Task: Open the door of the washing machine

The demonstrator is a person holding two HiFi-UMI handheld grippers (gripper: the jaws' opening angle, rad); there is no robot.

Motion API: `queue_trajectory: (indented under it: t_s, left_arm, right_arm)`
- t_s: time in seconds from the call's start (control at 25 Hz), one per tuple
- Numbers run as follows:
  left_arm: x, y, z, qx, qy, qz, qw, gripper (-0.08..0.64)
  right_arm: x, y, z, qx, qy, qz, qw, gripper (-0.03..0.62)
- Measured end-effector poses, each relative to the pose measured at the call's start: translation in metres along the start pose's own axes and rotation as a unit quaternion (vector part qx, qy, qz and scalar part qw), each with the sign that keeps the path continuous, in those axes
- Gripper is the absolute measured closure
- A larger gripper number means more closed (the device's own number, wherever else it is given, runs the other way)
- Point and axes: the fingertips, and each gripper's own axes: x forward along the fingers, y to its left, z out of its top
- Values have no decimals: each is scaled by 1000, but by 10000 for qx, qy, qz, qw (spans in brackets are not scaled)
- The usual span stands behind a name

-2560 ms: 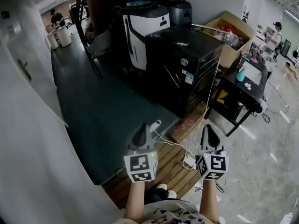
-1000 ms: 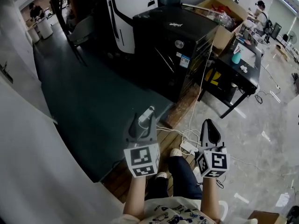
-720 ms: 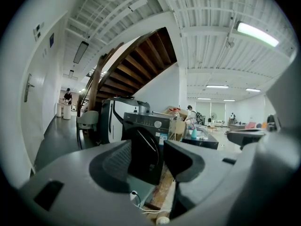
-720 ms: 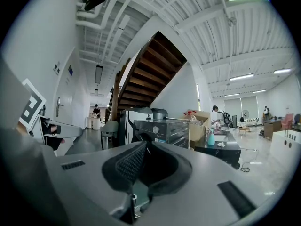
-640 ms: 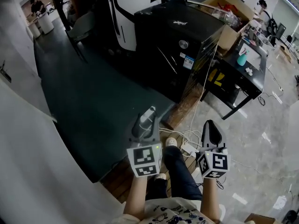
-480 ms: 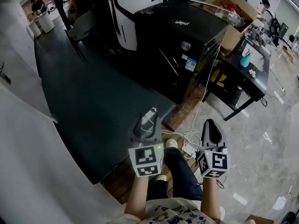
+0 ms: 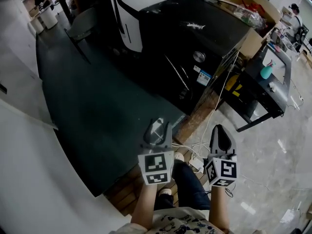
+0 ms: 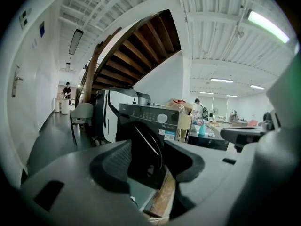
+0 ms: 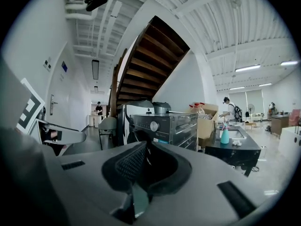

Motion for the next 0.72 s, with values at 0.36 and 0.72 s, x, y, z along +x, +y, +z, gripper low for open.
queue_trajectory:
  t_s: [0.36, 0.72]
  left_arm:
    - [110, -8, 32, -13, 368, -86, 9993, 364]
    - [197, -12, 63, -86, 685, -140, 9975, 364]
  right_arm:
    - [110, -40, 25, 96, 284, 133, 9995, 571]
    - [191, -76, 46, 57, 454, 147, 9988, 571]
